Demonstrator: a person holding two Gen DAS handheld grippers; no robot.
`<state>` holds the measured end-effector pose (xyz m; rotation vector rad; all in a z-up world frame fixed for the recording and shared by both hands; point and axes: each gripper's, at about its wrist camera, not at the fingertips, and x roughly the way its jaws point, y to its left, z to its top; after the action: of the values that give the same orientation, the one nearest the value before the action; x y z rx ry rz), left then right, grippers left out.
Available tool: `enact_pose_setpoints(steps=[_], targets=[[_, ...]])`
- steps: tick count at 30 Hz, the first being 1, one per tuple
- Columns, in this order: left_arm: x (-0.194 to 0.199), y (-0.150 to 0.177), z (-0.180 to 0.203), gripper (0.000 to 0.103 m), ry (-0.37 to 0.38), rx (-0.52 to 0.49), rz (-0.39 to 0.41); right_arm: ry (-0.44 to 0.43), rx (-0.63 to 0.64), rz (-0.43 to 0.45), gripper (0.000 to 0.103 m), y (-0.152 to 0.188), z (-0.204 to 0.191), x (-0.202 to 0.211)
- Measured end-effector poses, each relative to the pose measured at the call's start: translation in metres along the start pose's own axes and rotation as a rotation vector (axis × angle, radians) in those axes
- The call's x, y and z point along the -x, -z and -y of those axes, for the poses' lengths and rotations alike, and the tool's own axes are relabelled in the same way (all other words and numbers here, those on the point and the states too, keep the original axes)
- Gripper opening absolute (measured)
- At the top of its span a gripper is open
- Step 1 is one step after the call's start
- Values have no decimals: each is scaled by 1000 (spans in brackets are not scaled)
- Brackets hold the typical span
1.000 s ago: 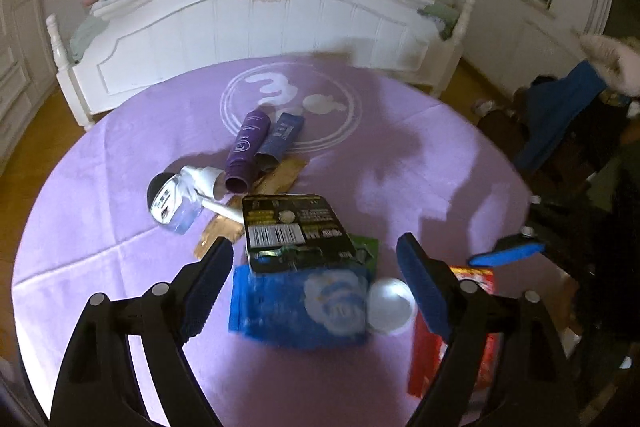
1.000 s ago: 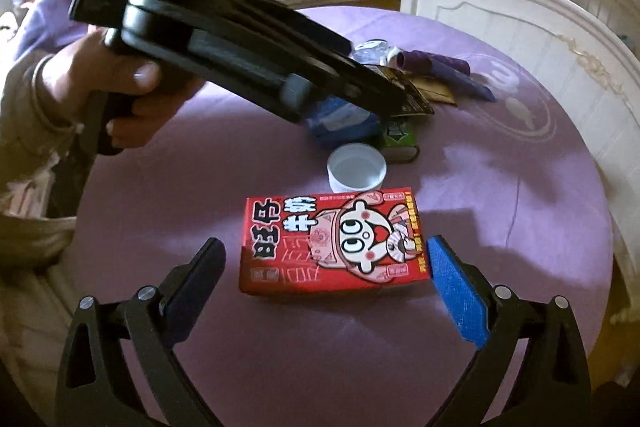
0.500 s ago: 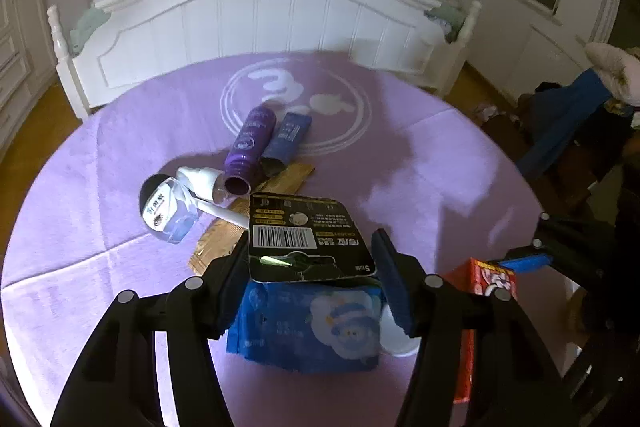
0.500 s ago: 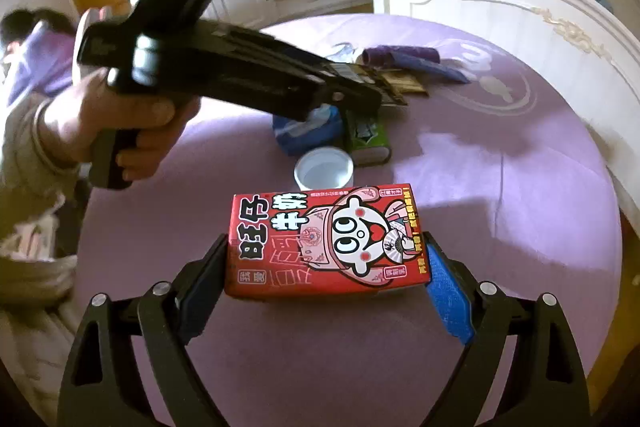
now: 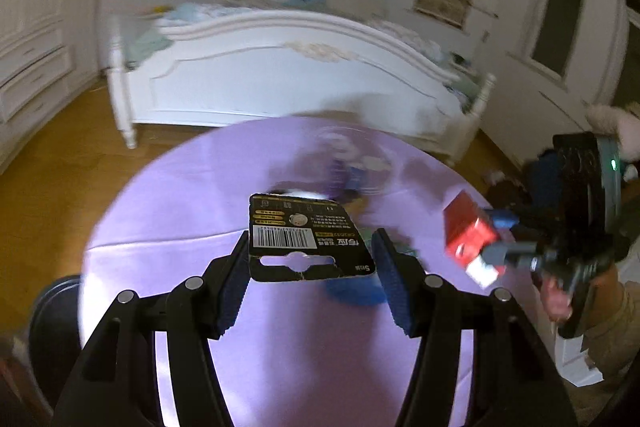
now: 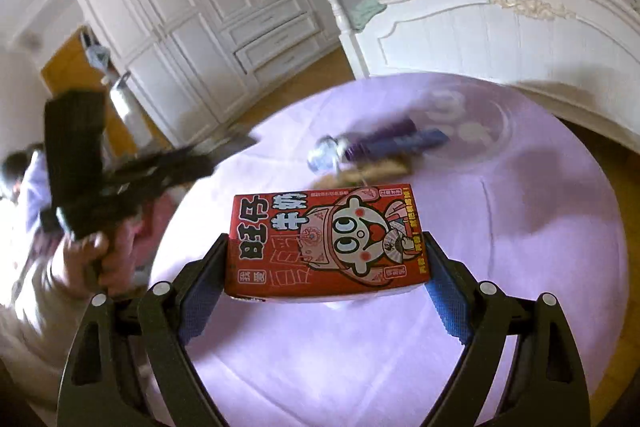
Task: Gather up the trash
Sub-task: 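Grasp the black card package with the left gripper while the right lifts the red box, then carry the card package and red box over the bin and open both grippers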
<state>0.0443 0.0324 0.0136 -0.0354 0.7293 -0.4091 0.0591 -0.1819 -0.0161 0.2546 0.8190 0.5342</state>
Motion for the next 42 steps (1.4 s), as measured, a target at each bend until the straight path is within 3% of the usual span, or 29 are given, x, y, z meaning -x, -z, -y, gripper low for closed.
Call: enact_pose_setpoints(steps=[6, 16, 25, 34, 42], targets=[[43, 25, -70, 59, -109, 141, 34, -83, 68, -38, 88, -36, -57, -43], [99, 74, -148, 59, -237, 297, 64, -178, 176, -152, 88, -54, -156, -129], [108, 123, -204, 59, -292, 407, -1, -201, 287, -264, 88, -52, -240, -204], [98, 150, -228, 59, -297, 470, -50, -161, 343, -336, 88, -39, -278, -264], [89, 155, -232, 59, -297, 472, -78, -142, 352, -355, 89, -33, -280, -286]])
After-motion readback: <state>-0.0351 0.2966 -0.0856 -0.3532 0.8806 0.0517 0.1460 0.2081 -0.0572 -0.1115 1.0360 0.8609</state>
